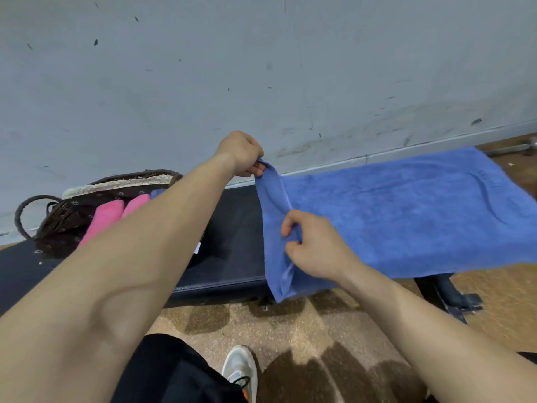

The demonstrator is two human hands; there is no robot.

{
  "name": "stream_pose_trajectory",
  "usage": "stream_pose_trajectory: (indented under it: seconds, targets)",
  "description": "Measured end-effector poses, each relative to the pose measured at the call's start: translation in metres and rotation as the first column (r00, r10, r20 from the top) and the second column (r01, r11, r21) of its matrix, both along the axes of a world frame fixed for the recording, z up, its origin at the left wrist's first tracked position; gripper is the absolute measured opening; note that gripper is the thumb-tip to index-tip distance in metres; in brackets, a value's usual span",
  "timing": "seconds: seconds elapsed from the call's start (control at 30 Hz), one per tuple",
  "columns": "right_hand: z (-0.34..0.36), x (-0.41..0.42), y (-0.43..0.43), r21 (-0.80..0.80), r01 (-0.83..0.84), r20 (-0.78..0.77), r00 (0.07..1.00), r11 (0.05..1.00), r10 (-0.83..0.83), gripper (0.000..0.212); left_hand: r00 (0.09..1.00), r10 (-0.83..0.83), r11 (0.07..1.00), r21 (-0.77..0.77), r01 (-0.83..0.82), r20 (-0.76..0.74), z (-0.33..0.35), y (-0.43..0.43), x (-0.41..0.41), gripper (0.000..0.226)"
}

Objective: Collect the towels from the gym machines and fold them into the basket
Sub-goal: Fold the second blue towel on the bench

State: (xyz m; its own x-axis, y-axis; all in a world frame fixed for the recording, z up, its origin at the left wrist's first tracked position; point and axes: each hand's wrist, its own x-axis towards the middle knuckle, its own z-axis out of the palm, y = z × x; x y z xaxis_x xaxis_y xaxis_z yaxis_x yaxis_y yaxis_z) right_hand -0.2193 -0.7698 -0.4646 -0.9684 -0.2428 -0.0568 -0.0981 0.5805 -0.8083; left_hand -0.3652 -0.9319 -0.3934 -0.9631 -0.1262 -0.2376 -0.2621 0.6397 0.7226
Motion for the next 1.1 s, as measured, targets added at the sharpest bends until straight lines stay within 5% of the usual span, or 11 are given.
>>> stream_pose_trajectory:
  seconds: [0.17,0.3,0.53,0.77,1.1]
  targets:
    - [-0.003,-0.006,0.074,0.079,0.196,0.001,0.980,0.977,-0.197,0.037,1.000,0.016,1.000,0.010,-0.016,-0.018,-0.005,0.034,-0.004,0.023]
    - [-0.015,-0.009,0.130,0.289,0.285,-0.019,0.956,0.914,-0.292,0.012,1.000,-0.014,1.000,0.022,0.014,-0.018,-0.005,0.069,-0.008,0.016]
    - [-0.001,0.000,0.214,0.200,0.492,-0.076,0.870,0.847,-0.487,0.016,0.969,-0.170,0.980,0.070,0.185,-0.180,-0.005,0.145,-0.021,0.014]
    - [0.007,0.016,0.302,0.376,0.618,-0.096,0.767,0.690,-0.634,0.018,0.877,-0.285,0.954,-0.027,0.299,-0.388,-0.007,0.250,-0.054,0.009]
    - [-0.016,0.023,0.367,0.480,0.697,-0.002,0.609,0.533,-0.794,0.009,0.773,-0.504,0.863,-0.183,0.471,-0.386,-0.065,0.395,-0.090,0.005]
